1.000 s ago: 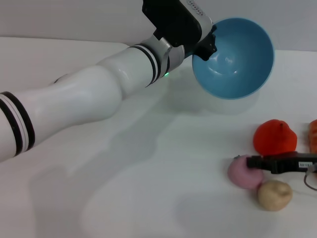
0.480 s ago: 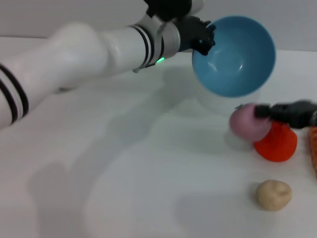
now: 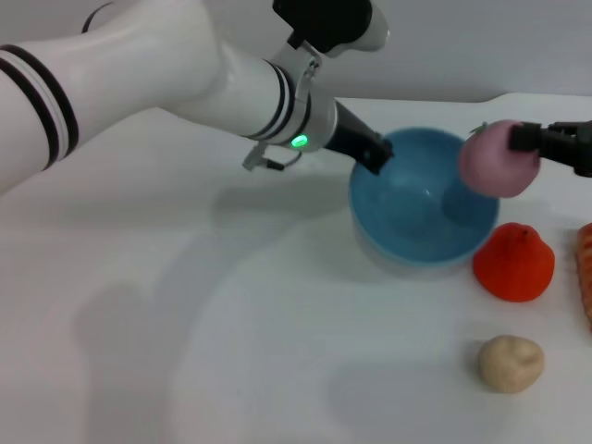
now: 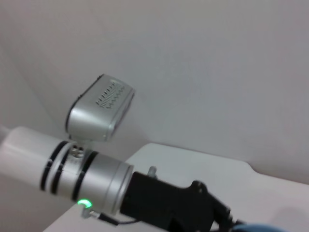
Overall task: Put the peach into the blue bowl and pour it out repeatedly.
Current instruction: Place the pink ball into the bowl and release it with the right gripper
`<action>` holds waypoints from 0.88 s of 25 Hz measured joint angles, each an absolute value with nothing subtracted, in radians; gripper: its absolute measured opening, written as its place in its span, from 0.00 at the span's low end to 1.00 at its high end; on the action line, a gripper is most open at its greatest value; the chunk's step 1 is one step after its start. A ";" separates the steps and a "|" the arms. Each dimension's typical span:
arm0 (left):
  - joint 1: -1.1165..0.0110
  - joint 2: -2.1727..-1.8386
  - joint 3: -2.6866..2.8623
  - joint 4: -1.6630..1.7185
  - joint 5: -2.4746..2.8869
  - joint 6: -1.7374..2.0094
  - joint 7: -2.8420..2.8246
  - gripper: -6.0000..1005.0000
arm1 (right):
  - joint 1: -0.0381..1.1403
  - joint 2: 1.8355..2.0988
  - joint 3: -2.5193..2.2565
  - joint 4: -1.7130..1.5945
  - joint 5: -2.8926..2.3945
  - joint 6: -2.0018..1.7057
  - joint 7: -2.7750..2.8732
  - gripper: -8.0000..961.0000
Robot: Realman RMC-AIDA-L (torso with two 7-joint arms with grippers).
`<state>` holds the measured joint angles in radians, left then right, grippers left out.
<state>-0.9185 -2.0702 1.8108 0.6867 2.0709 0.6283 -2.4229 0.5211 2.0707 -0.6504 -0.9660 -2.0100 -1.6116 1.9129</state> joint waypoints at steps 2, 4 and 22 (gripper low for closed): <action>-0.920 -2.072 1.815 0.696 2.069 0.654 -2.438 0.00 | 0.525 2.070 -0.669 -0.931 -2.011 -1.579 1.908 0.09; -0.914 -2.074 1.828 0.720 2.064 0.664 -2.446 0.00 | 0.529 2.070 -0.686 -0.885 -2.009 -1.538 1.906 0.10; -0.892 -2.074 1.928 0.756 2.002 0.632 -2.455 0.00 | 0.546 2.068 -0.681 -0.701 -1.974 -1.448 1.796 0.26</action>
<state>-0.8918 -2.0745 1.9282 0.7565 2.0018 0.6318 -2.4550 0.5464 2.0682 -0.6807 -0.7014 -1.9740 -1.4480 1.7958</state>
